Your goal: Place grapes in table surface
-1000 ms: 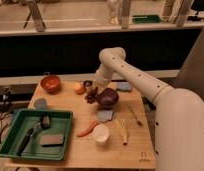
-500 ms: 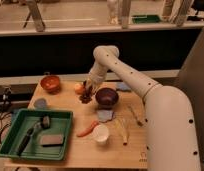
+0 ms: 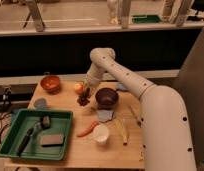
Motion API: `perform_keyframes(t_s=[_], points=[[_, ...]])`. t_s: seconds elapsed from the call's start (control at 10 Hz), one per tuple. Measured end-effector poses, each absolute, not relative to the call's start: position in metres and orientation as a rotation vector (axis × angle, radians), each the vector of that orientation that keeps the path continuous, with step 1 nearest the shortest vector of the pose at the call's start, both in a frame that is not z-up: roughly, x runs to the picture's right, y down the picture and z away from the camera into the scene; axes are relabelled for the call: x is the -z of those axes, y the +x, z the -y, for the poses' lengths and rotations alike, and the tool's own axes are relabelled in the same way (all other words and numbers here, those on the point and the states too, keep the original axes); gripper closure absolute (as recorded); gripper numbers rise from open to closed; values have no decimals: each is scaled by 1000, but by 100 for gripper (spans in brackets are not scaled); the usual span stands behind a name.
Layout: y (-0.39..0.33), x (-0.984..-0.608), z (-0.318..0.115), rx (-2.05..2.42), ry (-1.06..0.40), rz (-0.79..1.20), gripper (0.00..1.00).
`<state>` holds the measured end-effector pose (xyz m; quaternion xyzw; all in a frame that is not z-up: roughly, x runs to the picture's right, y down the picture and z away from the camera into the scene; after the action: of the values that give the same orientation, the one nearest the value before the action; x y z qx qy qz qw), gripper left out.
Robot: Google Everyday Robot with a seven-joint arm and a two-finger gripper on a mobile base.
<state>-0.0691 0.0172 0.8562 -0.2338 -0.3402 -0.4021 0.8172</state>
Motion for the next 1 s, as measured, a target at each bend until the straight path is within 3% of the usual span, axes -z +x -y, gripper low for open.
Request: perform_keyframes(t_s=[0.5,0.6,1.0], points=[[-76,-864,-26,874,-487,782,24],[-76,-865,-26,867,-485,792,20],[-78,-861,-21,844,-476,831,20]])
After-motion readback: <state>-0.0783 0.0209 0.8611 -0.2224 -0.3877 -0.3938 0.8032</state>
